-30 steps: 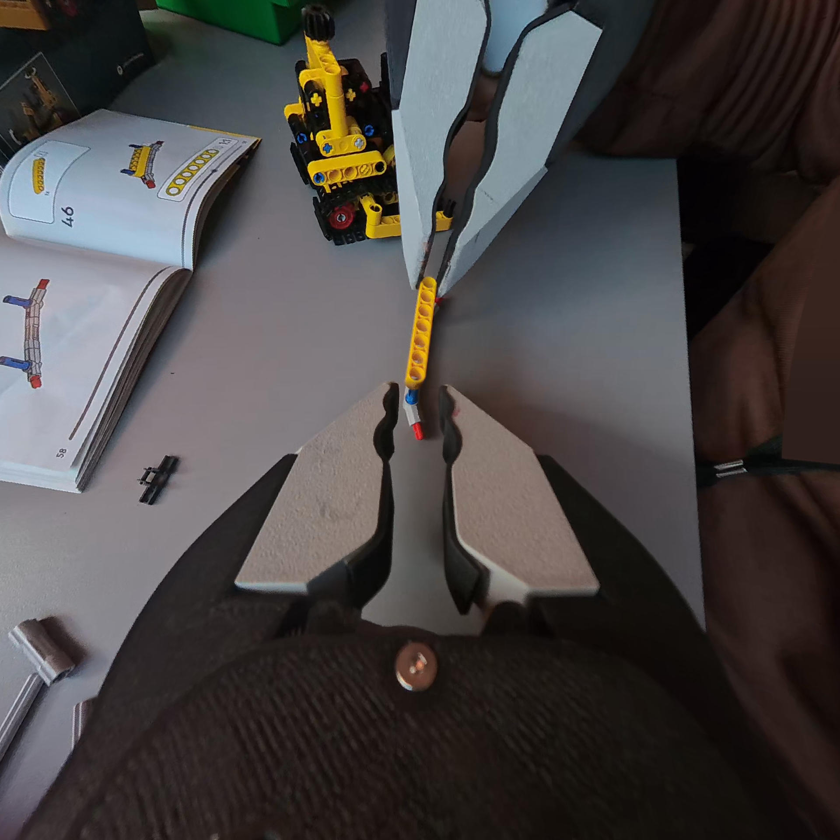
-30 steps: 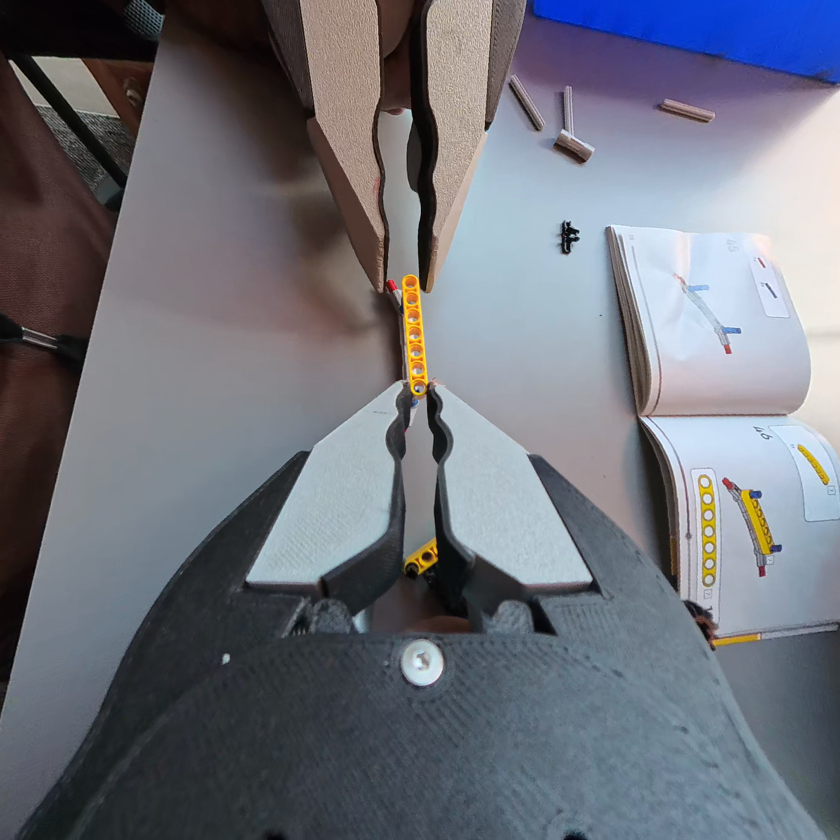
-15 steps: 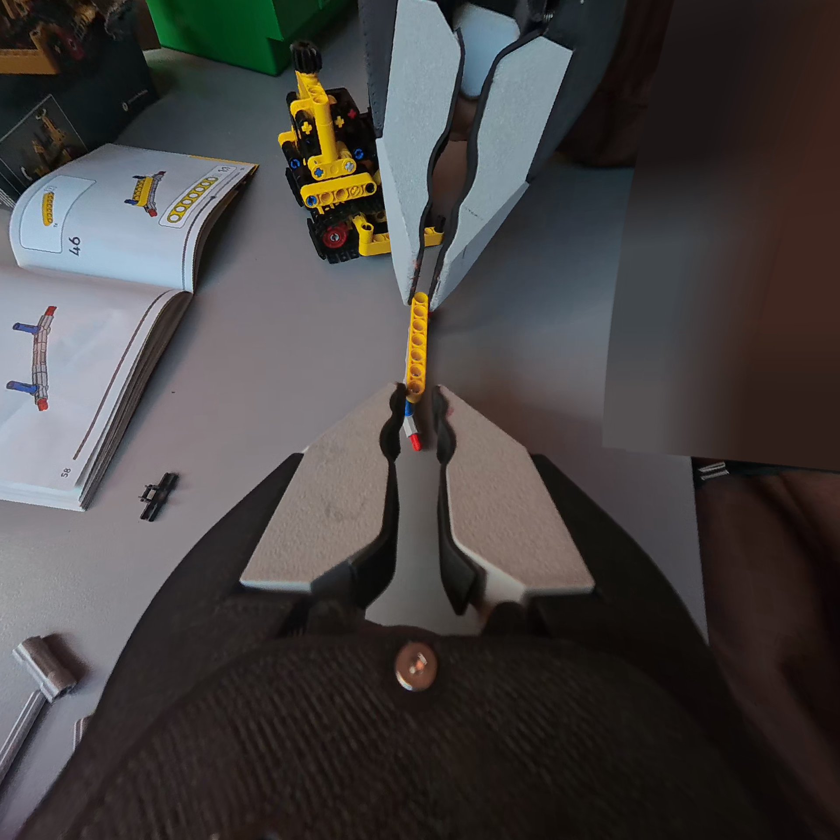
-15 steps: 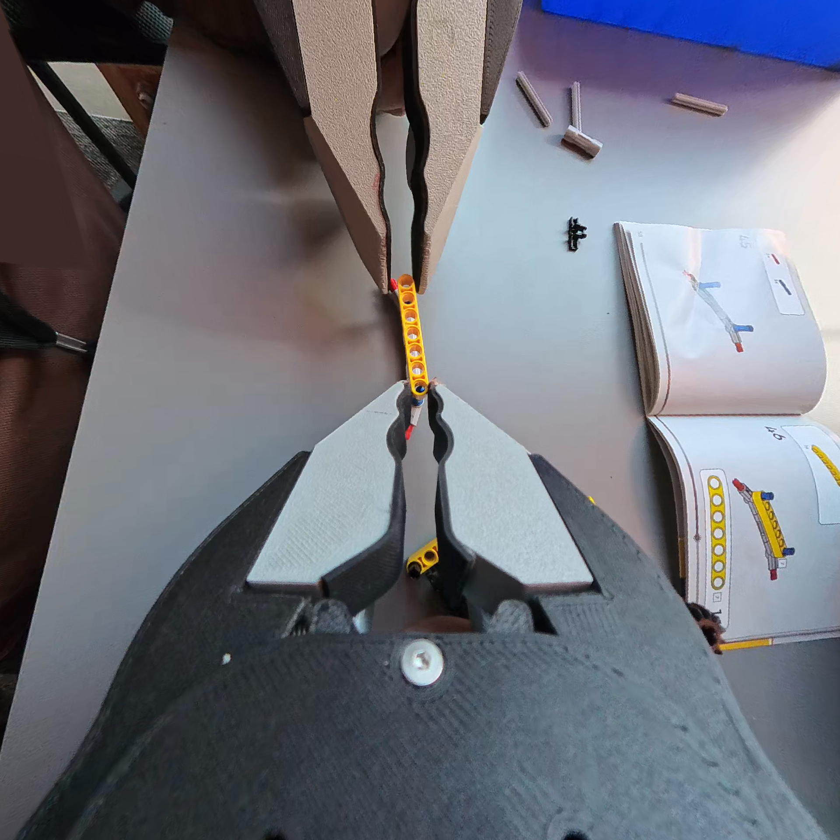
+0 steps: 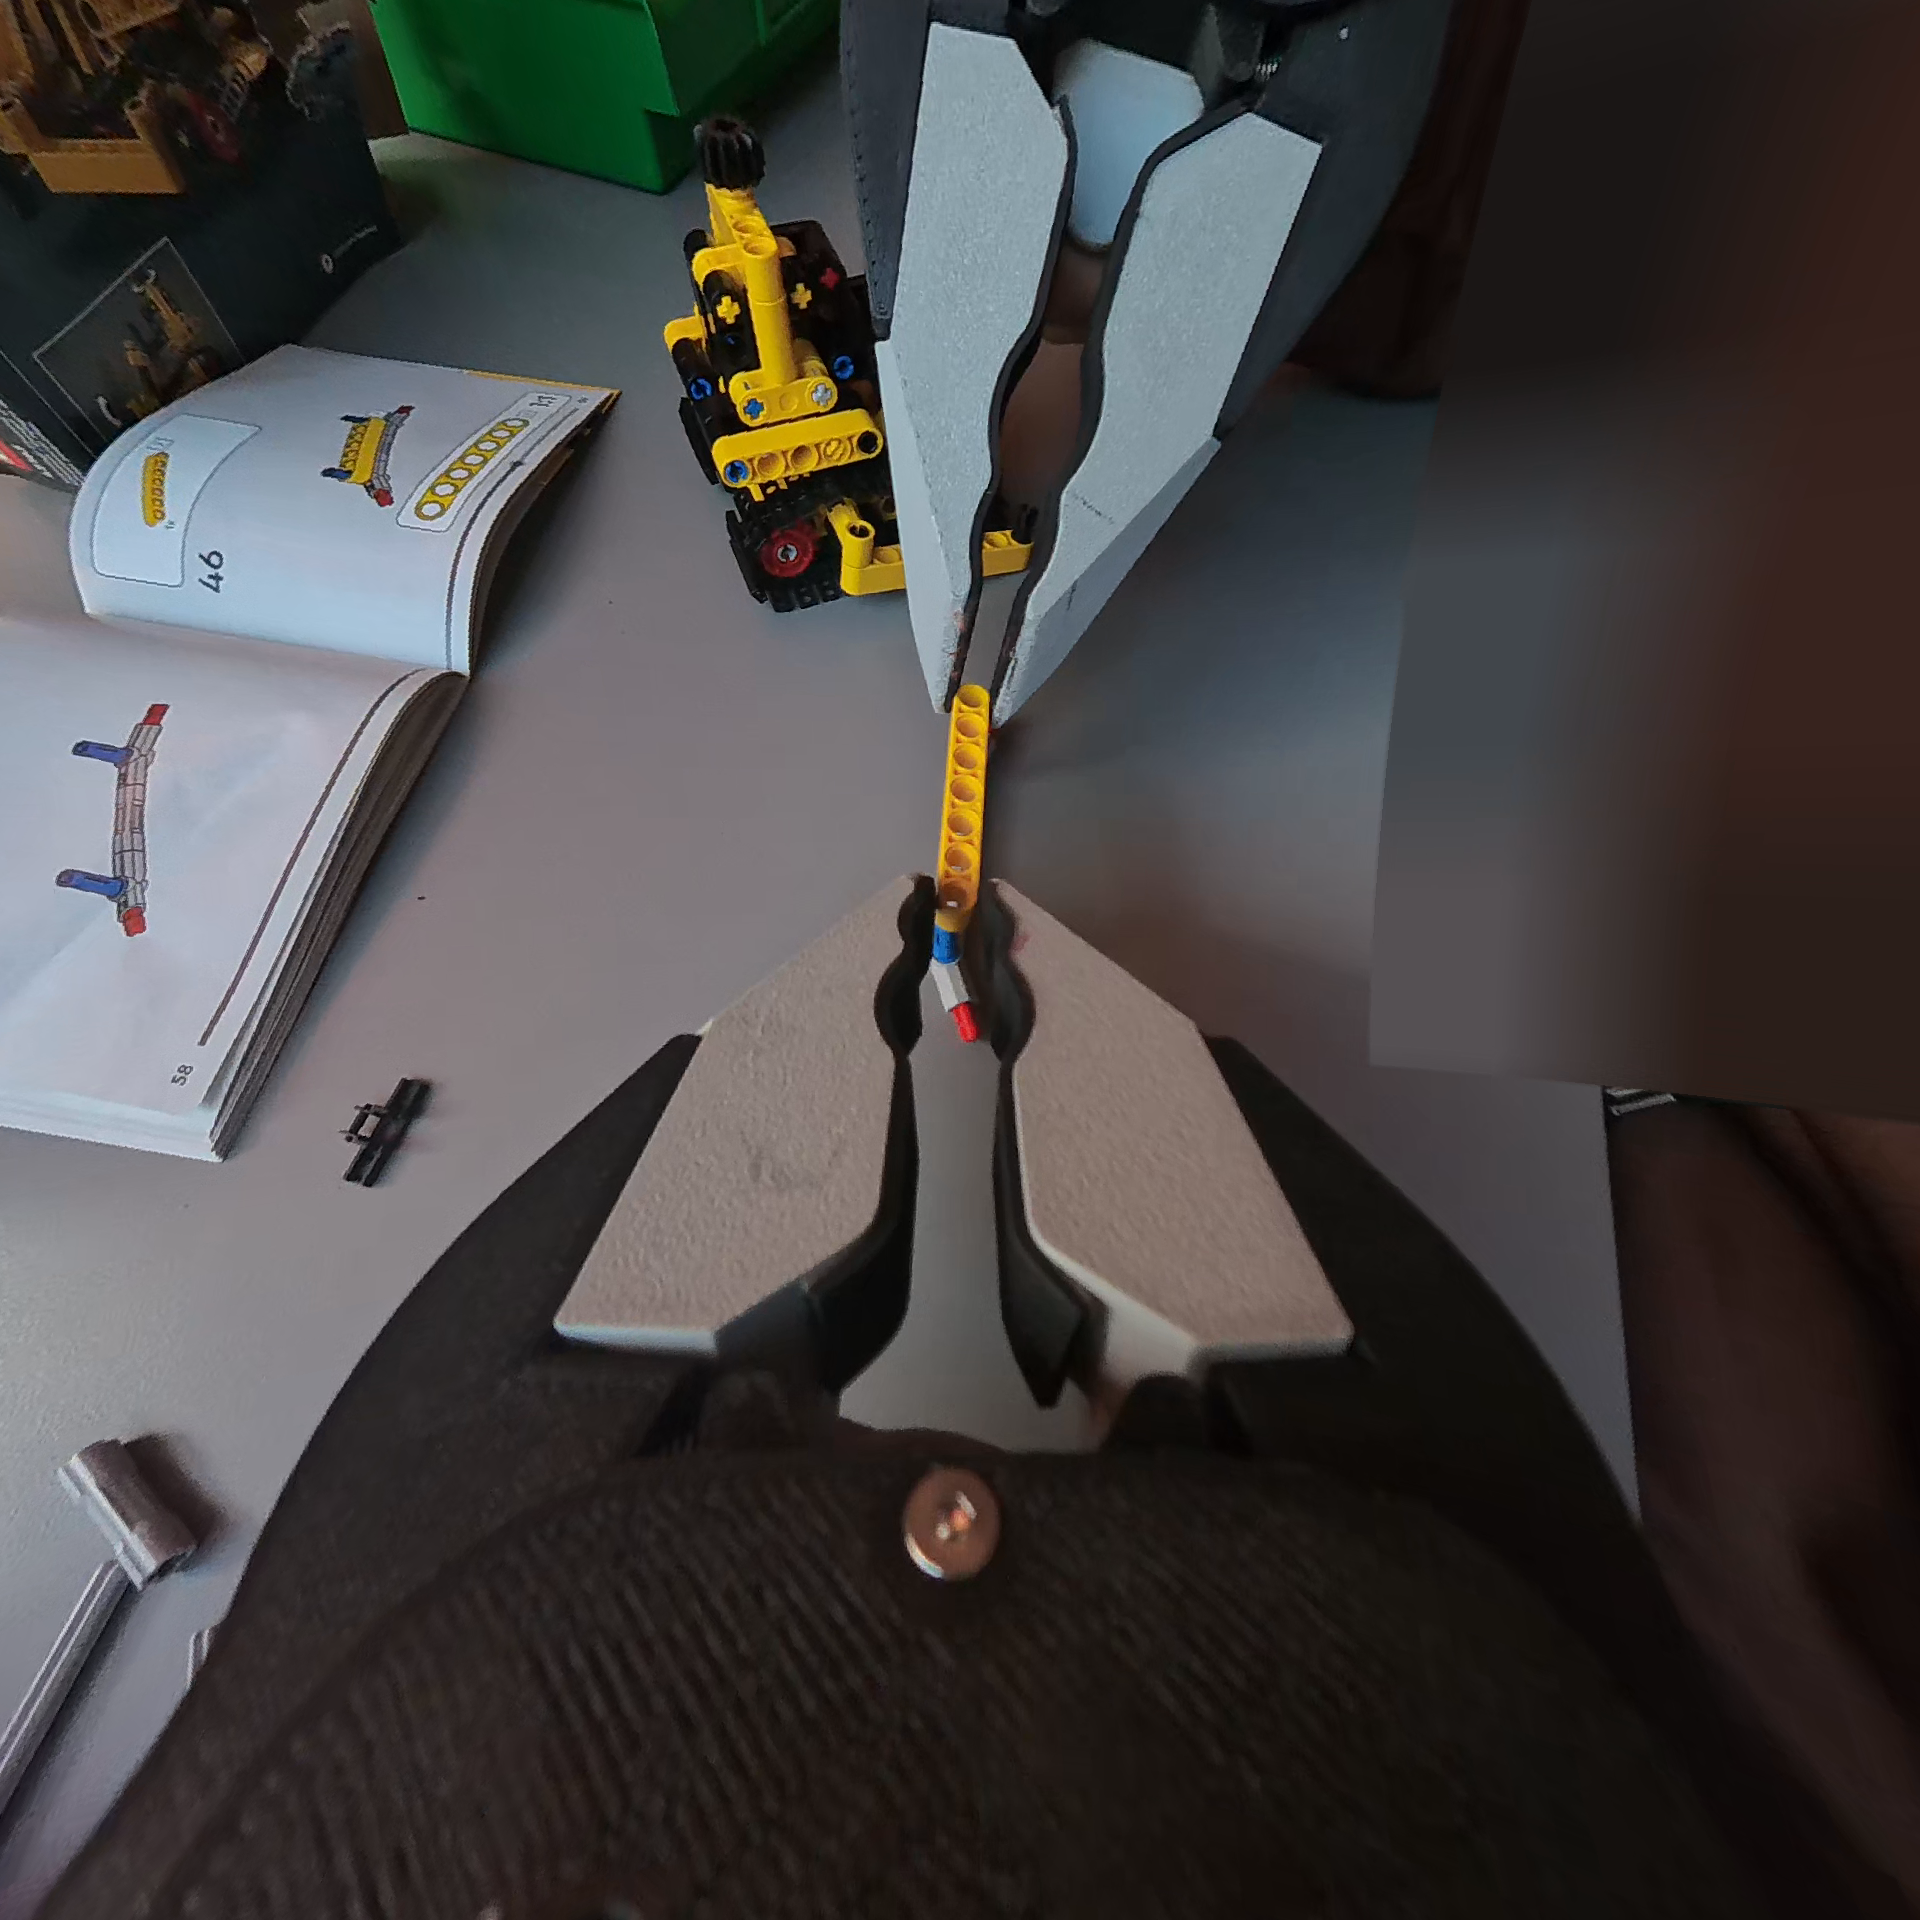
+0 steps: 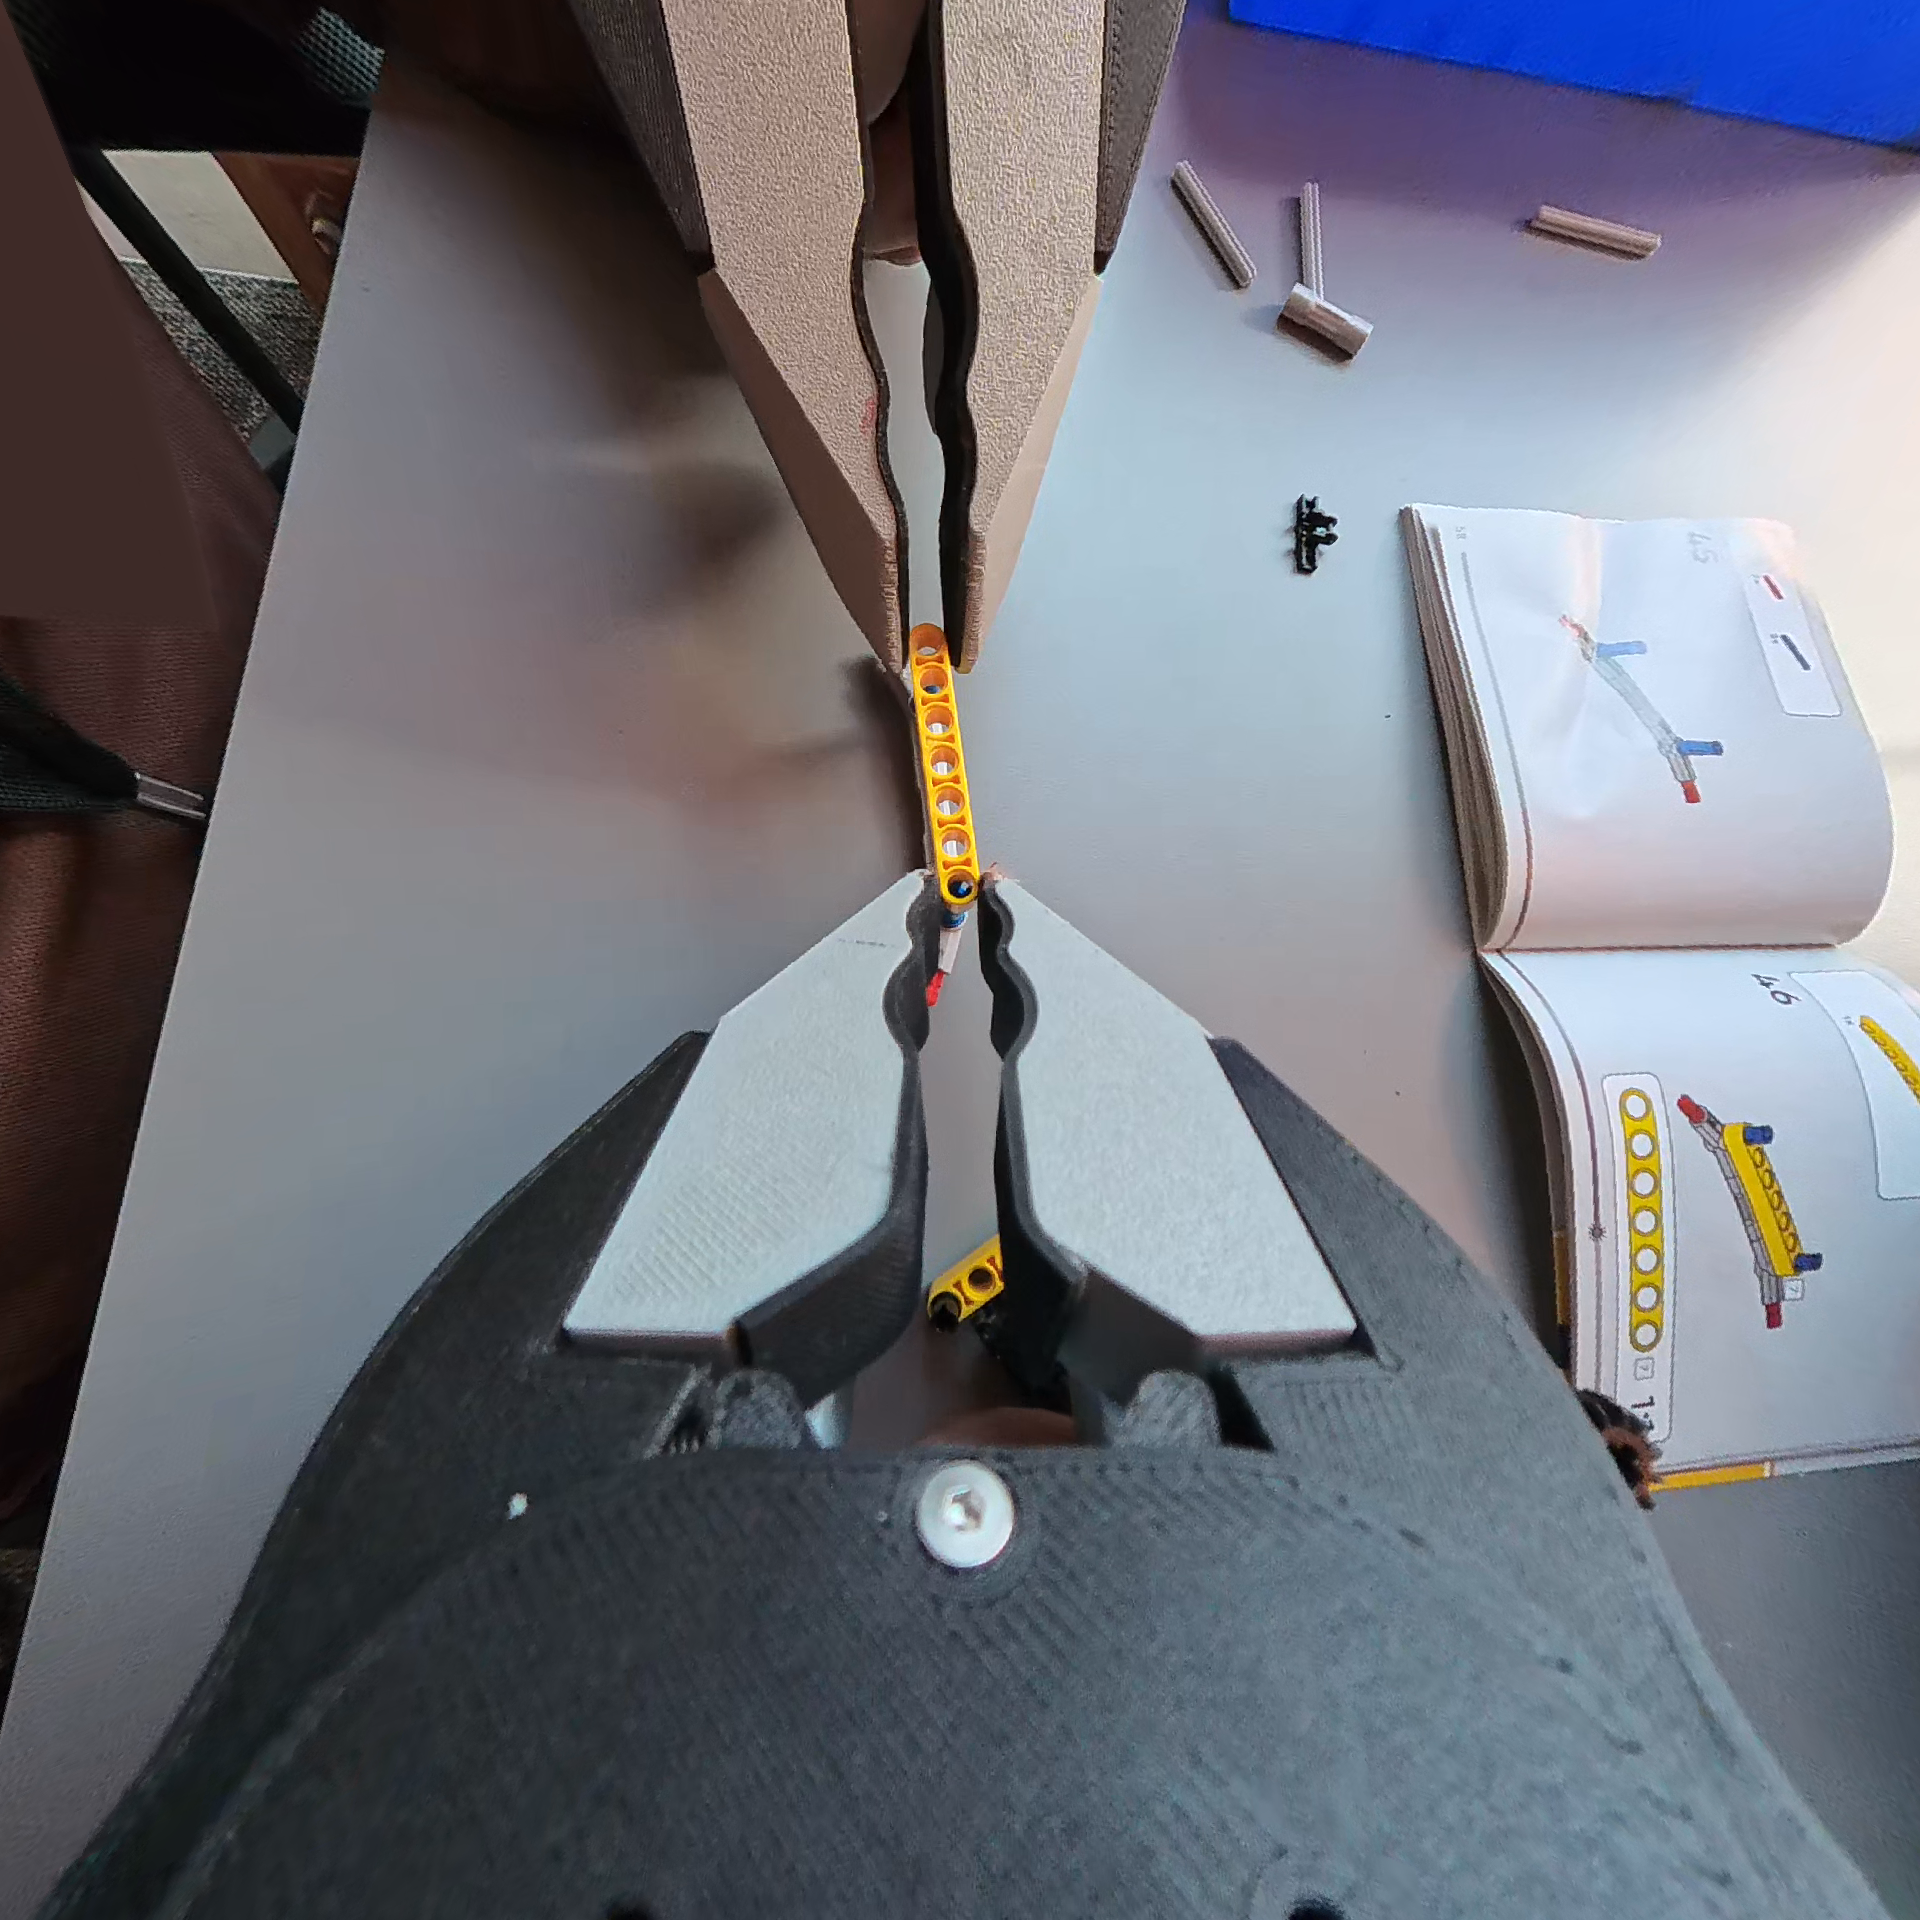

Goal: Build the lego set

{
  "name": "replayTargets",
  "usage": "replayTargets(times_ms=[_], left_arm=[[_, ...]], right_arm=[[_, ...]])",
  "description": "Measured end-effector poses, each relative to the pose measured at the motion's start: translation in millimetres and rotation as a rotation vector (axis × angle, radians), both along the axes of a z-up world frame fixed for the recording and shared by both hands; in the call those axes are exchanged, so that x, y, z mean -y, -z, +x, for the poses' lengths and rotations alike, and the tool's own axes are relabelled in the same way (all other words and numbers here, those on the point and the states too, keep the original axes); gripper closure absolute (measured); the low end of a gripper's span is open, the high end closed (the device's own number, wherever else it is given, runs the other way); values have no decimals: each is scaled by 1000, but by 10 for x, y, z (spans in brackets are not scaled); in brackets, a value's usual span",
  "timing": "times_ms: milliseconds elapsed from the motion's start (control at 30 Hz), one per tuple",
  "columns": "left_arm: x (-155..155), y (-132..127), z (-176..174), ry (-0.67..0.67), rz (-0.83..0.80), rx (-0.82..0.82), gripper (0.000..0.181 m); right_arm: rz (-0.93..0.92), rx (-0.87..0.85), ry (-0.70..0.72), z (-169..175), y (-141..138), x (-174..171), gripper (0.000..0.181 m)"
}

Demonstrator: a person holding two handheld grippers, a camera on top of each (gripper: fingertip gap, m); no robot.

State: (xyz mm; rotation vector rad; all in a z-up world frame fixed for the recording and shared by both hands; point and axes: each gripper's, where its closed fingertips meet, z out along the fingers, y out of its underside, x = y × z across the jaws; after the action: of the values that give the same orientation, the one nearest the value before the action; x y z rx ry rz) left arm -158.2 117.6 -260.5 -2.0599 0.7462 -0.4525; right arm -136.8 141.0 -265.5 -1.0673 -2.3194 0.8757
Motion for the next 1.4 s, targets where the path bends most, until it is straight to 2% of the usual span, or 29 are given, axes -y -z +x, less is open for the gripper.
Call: replayTargets(times_ms=[833,1400], left_arm=[[-13,31,-10,-5,-39,18,177],[0,37,2,7,-76,58,177]], right_arm=[[-13,41,-4,-8,10,-24,177],[73,142,-55,5,26,-24,177]])
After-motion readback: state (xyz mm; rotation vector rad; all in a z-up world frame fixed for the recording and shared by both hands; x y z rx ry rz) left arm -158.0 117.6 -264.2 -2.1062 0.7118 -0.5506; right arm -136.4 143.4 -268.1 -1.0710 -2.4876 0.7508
